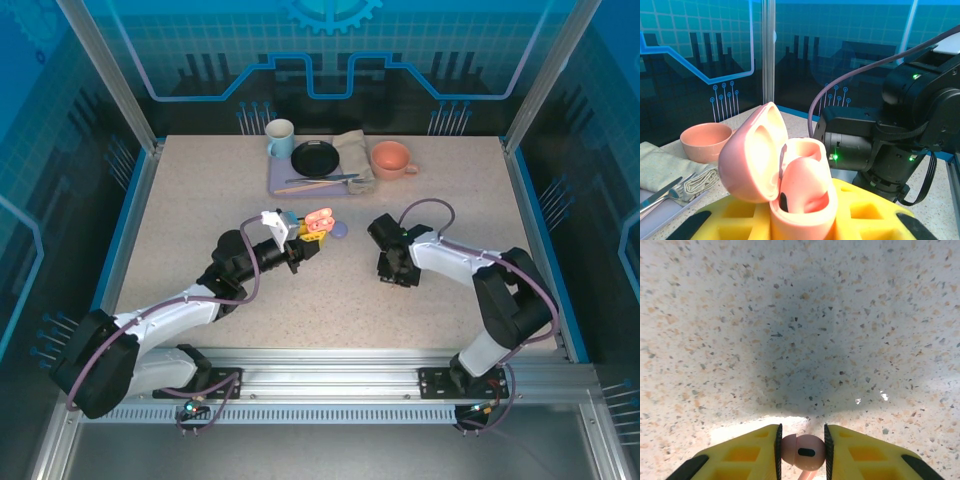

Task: Insert the wireless bluetooth earbuds into the charging case

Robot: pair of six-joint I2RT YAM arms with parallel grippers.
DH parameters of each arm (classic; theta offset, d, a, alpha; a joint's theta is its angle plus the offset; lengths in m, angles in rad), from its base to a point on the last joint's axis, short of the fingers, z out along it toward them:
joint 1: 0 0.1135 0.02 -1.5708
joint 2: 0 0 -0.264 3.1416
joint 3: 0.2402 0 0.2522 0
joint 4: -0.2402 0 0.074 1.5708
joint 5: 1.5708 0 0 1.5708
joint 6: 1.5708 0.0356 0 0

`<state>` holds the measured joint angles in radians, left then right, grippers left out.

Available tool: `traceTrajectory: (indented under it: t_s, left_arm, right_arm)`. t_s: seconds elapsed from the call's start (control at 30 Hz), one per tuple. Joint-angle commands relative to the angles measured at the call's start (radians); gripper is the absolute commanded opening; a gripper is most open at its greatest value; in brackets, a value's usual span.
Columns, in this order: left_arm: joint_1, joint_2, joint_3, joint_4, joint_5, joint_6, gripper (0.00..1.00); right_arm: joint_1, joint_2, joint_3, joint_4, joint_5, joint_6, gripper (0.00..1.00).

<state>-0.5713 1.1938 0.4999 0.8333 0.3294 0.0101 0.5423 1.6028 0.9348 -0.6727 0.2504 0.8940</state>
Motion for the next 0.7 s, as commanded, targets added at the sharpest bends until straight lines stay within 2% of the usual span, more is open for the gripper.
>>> traceTrajectory:
  t_s: [0.0,0.27,0.67]
  left_arm:
    - [0.008,-0.001,0.013,0.011,-0.001,0.024,0.0]
    - [0.008,0.002,0.014,0.008,0.015,0.024,0.0]
    - [0.008,0.039,0.069,0.006,0.056,0.002,0.0]
  right_arm:
    - [-0.012,-0.054,0.004,-0.031,-0.002,-0.003,0.27]
    - [0.024,-0.183,0.092,-0.043,0.024,-0.061,0.27]
    - [0.116,-0.39,0.286,0.054,0.111,-0.293,0.28]
